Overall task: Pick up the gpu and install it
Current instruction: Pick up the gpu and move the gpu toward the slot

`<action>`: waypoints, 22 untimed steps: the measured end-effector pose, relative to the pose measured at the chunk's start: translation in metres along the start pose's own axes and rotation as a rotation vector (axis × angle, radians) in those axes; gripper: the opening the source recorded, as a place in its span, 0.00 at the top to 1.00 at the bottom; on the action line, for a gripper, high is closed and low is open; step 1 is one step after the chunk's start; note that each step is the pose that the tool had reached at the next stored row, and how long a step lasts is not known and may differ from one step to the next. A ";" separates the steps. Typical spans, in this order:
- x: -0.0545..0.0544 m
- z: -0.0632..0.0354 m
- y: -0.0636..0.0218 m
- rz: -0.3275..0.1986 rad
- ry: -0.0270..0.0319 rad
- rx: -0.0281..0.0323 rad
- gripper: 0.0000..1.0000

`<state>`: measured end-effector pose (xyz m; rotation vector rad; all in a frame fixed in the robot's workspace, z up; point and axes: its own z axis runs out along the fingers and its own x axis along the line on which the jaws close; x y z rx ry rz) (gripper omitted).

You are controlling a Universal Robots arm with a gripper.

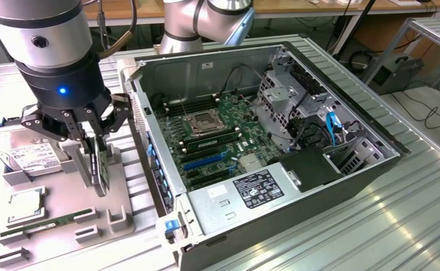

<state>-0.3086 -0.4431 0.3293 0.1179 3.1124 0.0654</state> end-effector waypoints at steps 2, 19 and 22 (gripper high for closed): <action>0.000 -0.0013 0.0002 0.000 0.0000 -0.0001 0.74; 0.000 -0.0130 0.0010 0.000 0.0000 0.0000 0.74; 0.000 -0.0153 0.0011 0.000 -0.0001 -0.0001 0.74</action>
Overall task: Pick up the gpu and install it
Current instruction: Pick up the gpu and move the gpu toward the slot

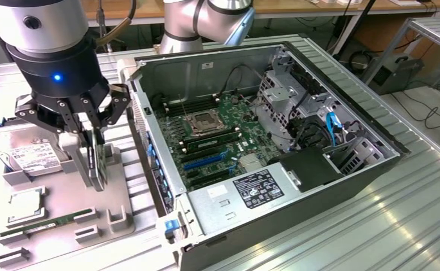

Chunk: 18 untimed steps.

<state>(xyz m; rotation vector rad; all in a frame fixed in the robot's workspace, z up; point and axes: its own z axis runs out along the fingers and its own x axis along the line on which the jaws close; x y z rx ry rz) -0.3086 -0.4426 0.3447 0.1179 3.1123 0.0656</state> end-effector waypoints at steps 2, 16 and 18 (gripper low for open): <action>0.000 -0.0013 0.0001 0.000 0.0000 0.0000 0.74; 0.000 -0.0094 0.0012 0.000 0.0000 0.0000 0.74; 0.000 -0.0105 0.0015 0.000 0.0001 0.0001 0.74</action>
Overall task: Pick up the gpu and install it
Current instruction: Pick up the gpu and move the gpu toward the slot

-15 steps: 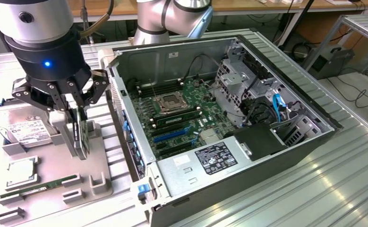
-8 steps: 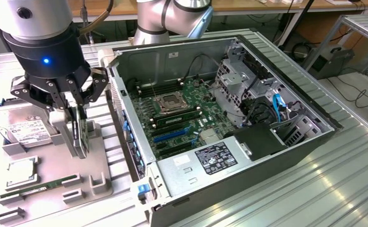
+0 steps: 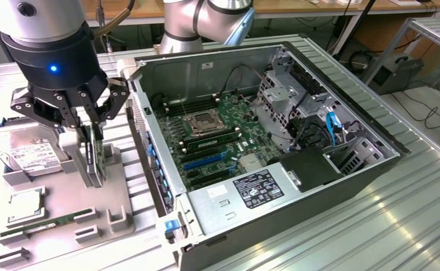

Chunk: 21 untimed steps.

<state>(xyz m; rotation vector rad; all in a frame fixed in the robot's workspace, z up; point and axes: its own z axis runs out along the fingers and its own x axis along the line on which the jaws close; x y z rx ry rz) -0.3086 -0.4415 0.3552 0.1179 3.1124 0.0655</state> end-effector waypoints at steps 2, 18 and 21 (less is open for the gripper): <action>0.000 -0.0011 0.0005 0.000 0.0000 0.0000 0.74; 0.000 -0.0182 0.0026 0.000 -0.0001 -0.0001 0.74; 0.000 -0.0203 0.0027 0.000 0.0000 0.0000 0.74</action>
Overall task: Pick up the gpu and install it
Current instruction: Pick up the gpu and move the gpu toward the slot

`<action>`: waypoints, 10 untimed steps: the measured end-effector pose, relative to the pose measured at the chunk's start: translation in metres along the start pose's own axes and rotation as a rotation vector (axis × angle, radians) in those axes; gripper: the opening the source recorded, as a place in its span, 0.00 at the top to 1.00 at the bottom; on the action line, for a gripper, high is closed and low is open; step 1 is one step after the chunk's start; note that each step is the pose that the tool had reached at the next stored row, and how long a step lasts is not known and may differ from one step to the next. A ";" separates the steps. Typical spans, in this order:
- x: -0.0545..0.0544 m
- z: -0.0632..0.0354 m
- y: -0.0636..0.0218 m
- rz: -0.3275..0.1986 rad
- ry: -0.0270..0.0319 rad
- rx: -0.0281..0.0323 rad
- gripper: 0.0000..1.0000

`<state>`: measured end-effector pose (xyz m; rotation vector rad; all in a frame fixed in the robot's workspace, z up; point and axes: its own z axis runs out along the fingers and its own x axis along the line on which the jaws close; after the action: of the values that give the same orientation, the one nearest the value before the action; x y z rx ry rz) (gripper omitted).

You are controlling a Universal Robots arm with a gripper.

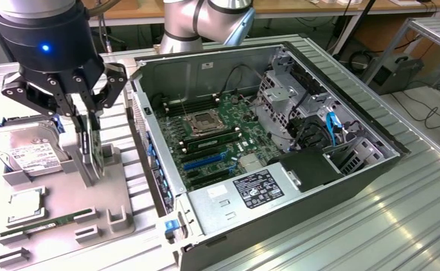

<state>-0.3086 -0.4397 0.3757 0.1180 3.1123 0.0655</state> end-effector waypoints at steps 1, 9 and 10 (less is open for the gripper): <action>0.000 -0.0009 0.0001 0.000 0.0001 0.0000 0.74; 0.000 -0.0070 0.0004 0.000 0.0000 0.0000 0.74; 0.000 -0.0080 0.0004 0.000 0.0001 0.0000 0.74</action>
<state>-0.3086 -0.4396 0.3837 0.1179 3.1124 0.0654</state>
